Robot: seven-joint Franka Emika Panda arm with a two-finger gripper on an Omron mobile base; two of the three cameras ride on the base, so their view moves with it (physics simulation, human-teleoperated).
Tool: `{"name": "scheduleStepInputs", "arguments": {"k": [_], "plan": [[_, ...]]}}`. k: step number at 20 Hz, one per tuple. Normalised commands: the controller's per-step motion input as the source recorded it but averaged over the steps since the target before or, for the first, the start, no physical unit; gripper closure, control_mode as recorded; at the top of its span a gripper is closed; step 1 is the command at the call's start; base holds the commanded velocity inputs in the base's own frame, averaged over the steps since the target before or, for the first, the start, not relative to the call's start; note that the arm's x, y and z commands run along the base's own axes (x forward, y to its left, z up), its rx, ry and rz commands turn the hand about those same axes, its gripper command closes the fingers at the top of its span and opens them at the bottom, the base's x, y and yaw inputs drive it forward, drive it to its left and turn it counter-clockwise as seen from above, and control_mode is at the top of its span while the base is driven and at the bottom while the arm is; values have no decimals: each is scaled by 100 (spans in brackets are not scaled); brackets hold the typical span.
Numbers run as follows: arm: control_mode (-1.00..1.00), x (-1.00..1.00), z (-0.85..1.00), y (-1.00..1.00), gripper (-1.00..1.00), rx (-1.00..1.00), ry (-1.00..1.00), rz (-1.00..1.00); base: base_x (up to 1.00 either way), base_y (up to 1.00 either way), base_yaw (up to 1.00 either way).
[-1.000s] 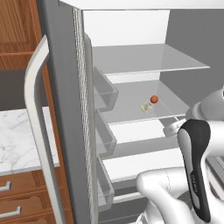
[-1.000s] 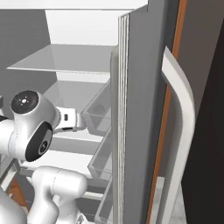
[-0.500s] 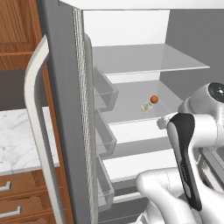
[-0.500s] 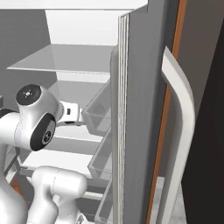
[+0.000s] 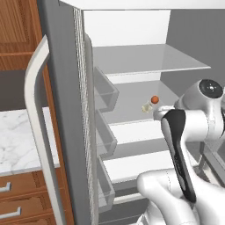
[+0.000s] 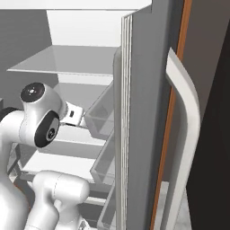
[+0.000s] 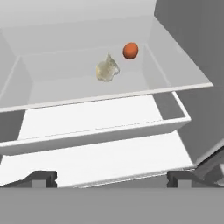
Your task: Retrieve the bottle and the shaker from the cabinet and place them next to the mixing bowl on the counter. Then add garlic from the fridge to the mixing bowl.
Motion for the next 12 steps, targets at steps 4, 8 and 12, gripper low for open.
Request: {"name": "scheduleStepInputs", "arguments": {"k": [4,8,12], "plan": [[-100,12,0,-10,-100,36,-2,-17,0,0,0],[-100,35,0,-13,-100,26,5,-11,0,0,0],[-100,38,0,-1,-100,4,2,-2,0,0,0]]}}
